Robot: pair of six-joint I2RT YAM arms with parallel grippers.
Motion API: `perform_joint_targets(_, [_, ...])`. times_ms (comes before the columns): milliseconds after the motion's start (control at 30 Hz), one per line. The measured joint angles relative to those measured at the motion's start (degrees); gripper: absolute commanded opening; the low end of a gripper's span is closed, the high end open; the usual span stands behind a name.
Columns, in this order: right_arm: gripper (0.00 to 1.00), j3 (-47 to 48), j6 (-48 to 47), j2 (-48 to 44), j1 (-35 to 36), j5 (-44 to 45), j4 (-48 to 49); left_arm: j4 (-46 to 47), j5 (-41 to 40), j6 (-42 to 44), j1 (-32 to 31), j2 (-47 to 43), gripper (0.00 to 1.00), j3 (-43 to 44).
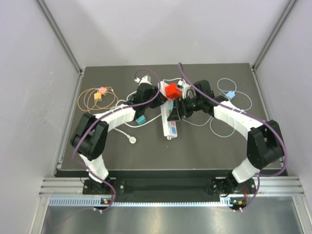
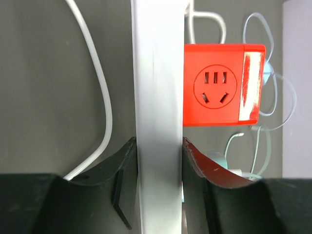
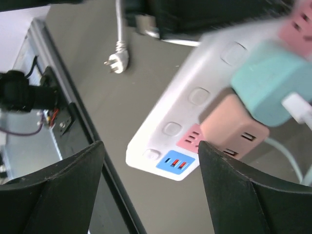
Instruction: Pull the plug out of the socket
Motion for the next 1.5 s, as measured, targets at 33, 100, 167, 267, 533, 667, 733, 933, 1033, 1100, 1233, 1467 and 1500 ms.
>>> perform_joint_targets(33, [0.77,0.0,0.5,0.0,0.1,1.3,0.2,0.0,-0.9,0.0,0.0,-0.9,0.00,0.0])
perform_joint_targets(100, [0.78,0.0,1.2,0.0,0.2,3.2,0.8,0.1,-2.2,0.0,0.0,-2.0,0.00,0.0])
perform_joint_targets(167, [0.78,0.0,1.7,0.0,0.4,4.9,1.4,0.1,-3.3,-0.2,0.0,-2.8,0.00,-0.1])
perform_joint_targets(267, [0.78,0.0,1.8,0.0,0.5,7.5,2.0,0.1,-4.5,-0.2,0.0,-3.1,0.00,-0.3])
perform_joint_targets(533, [0.79,0.2,-1.1,0.0,0.6,14.5,0.4,-1.7,-5.5,-0.2,0.1,-3.1,0.00,-1.0])
perform_joint_targets(667, [0.79,0.2,-2.3,0.0,0.5,16.6,-0.1,-1.9,-5.2,-0.3,0.1,-3.1,0.00,-1.0])
perform_joint_targets(733, [0.79,0.2,-2.5,0.0,0.5,17.3,-0.1,-1.8,-4.9,-0.5,0.1,-3.1,0.00,-1.2])
perform_joint_targets(933, [0.80,0.7,-2.9,1.9,0.5,18.5,0.4,-1.3,-4.0,-1.9,0.1,-3.1,0.00,-2.4])
perform_joint_targets(1033, [0.79,0.7,-2.6,2.8,0.5,18.2,0.7,-1.0,-3.1,-2.8,0.2,-3.1,0.00,-3.1])
perform_joint_targets(1100, [0.78,0.7,-2.0,3.3,0.5,17.5,1.6,-0.9,-2.6,-3.5,0.2,-3.1,0.00,-3.3])
perform_joint_targets(1233, [0.71,0.7,-0.2,4.6,0.2,15.6,3.9,-0.1,-2.1,-4.9,0.2,-3.1,0.00,-3.3])
perform_joint_targets(1467, [0.44,0.7,2.6,6.4,-0.7,13.3,6.0,1.2,-1.7,-6.2,0.5,-3.1,0.00,-4.0])
perform_joint_targets(1500, [0.41,0.6,2.8,6.5,-0.9,13.2,6.0,1.3,-1.7,-6.3,0.5,-3.1,0.00,-4.1])
